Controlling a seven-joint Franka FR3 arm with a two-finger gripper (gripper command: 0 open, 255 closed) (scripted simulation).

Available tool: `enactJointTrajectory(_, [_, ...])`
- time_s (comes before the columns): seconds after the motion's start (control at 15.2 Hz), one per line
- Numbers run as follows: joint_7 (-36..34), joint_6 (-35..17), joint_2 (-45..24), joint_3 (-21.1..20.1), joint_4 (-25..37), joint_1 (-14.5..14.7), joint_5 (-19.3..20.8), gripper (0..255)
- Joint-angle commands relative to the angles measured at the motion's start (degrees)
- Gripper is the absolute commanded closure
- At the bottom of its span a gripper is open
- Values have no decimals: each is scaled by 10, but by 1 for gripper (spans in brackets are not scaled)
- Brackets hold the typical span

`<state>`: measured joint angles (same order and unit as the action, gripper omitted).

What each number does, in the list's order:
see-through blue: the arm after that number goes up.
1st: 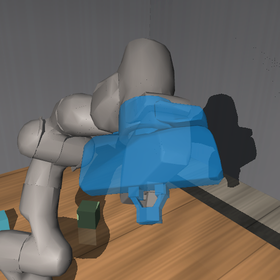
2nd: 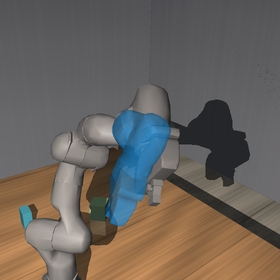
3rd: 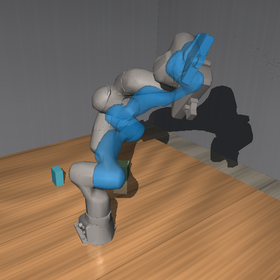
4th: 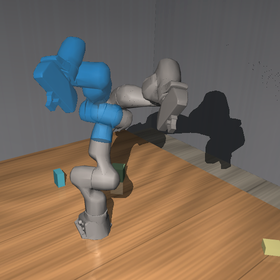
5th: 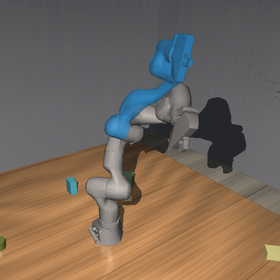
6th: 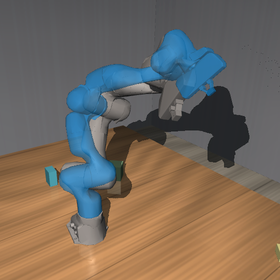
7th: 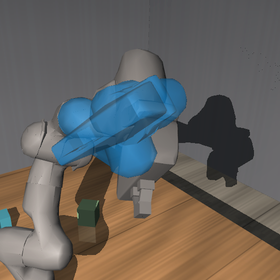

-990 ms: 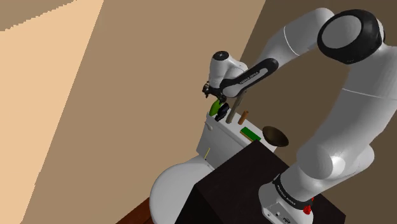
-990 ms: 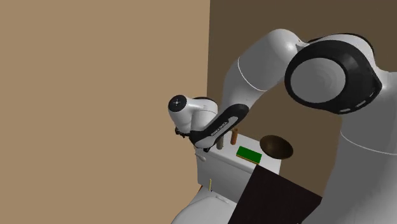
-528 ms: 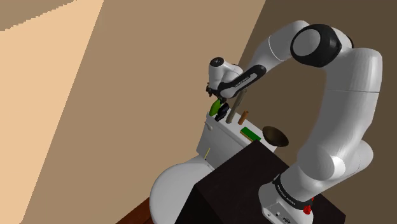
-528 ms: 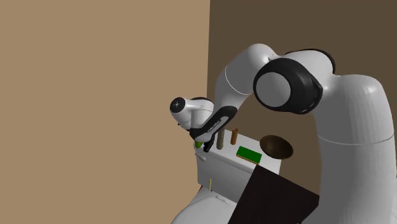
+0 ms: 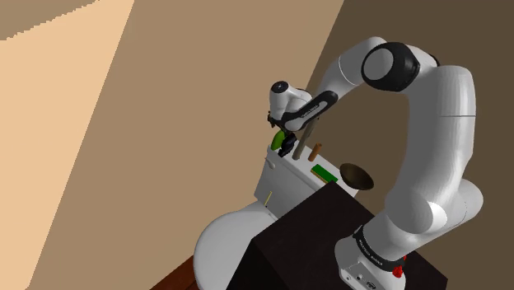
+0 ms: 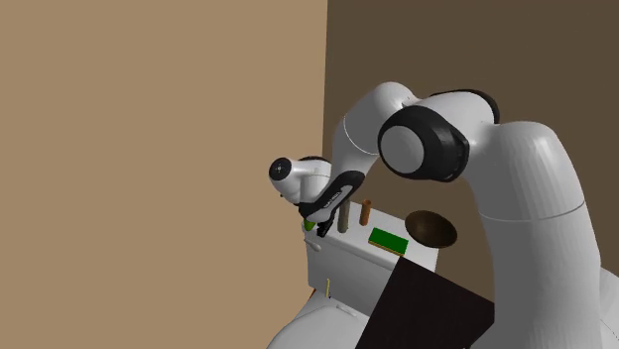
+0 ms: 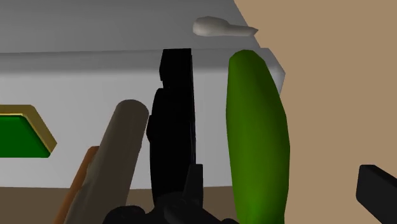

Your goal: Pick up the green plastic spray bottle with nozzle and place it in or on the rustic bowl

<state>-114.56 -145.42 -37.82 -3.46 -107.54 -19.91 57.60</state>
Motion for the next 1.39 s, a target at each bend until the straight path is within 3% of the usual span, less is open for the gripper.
enactJointTrajectory(0.0, [-1, -3, -10, 4, 3, -2, 3, 0])
enactJointTrajectory(0.46, [-1, -3, -10, 4, 4, -2, 3, 0])
enactJointTrajectory(0.53, [-1, -3, -10, 4, 4, -2, 3, 255])
enactJointTrajectory(1.32, [13, 6, 9, -2, -5, -7, -8, 255])
